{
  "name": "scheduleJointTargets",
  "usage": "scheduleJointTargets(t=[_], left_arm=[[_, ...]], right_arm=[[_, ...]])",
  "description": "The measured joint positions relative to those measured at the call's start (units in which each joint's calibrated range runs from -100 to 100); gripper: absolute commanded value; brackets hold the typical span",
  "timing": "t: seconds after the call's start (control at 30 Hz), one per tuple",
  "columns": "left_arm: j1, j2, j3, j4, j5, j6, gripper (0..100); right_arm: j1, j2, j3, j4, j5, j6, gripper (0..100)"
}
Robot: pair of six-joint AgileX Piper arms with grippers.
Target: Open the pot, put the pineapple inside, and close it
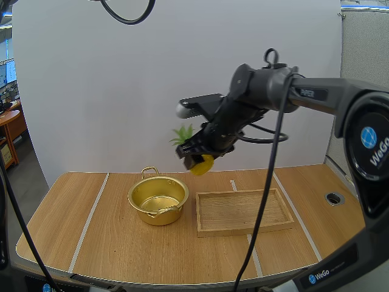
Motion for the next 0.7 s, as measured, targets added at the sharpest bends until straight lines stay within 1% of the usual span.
scheduleJointTargets(t=[0.33, 0.5, 0.7], left_arm=[[0.0, 0.0, 0.0, 0.0, 0.0, 0.0, 0], [0.0, 0.0, 0.0, 0.0, 0.0, 0.0, 0], [0.0, 0.0, 0.0, 0.0, 0.0, 0.0, 0]], right_arm=[[4.8, 6.2, -1.7, 0.1, -2.3, 1.6, 0], [5.9, 8.4, -2.8, 0.1, -3.3, 2.0, 0], [6.4, 12.0, -3.8, -0.2, -5.4, 2.1, 0]])
